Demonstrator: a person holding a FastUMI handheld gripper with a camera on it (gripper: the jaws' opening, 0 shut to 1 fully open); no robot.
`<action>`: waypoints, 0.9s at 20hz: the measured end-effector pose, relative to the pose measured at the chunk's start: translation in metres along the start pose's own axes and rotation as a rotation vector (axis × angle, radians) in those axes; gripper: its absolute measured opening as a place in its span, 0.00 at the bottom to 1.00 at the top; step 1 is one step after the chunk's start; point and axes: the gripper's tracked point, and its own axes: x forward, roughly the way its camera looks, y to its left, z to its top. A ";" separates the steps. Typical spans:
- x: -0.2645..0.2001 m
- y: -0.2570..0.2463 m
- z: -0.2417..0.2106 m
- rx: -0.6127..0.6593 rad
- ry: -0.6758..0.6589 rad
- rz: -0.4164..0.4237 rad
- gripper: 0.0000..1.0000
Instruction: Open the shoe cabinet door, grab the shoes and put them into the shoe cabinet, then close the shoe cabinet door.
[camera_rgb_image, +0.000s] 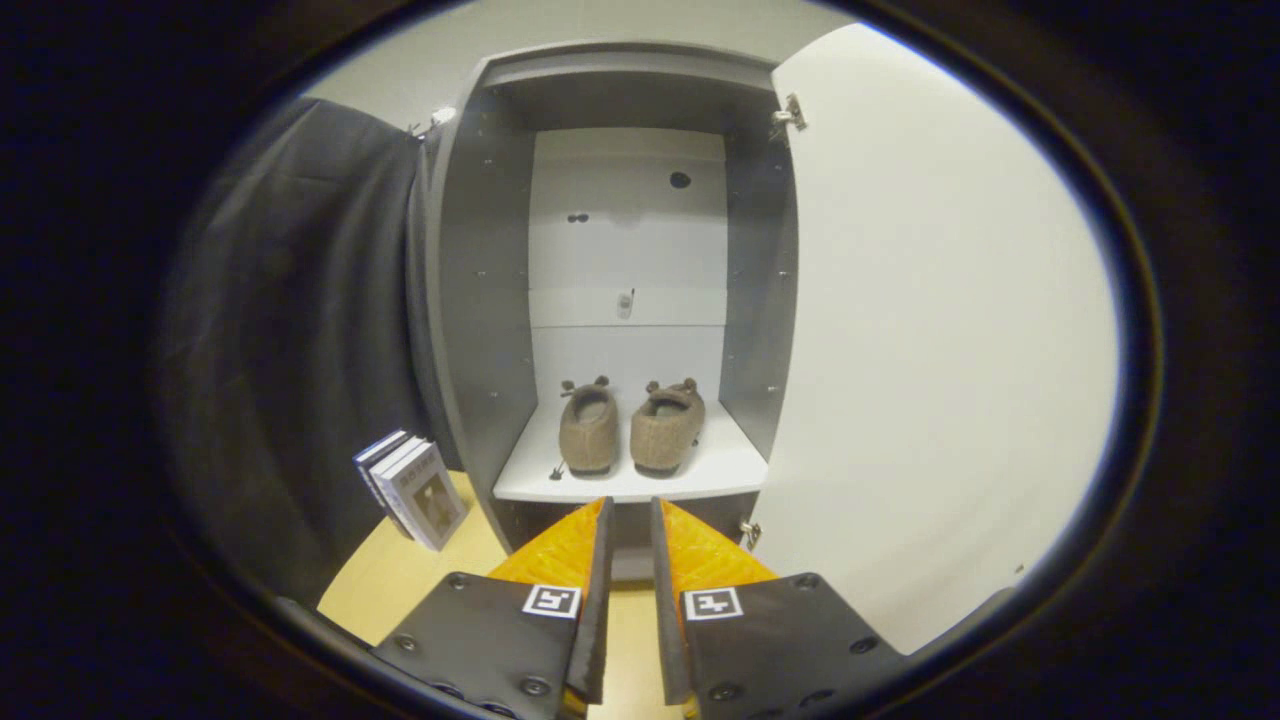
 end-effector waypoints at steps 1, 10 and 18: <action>-0.012 -0.003 -0.001 0.004 -0.004 0.002 0.24; -0.077 -0.025 -0.011 -0.012 -0.039 0.084 0.24; -0.125 -0.067 -0.006 0.018 -0.095 0.131 0.24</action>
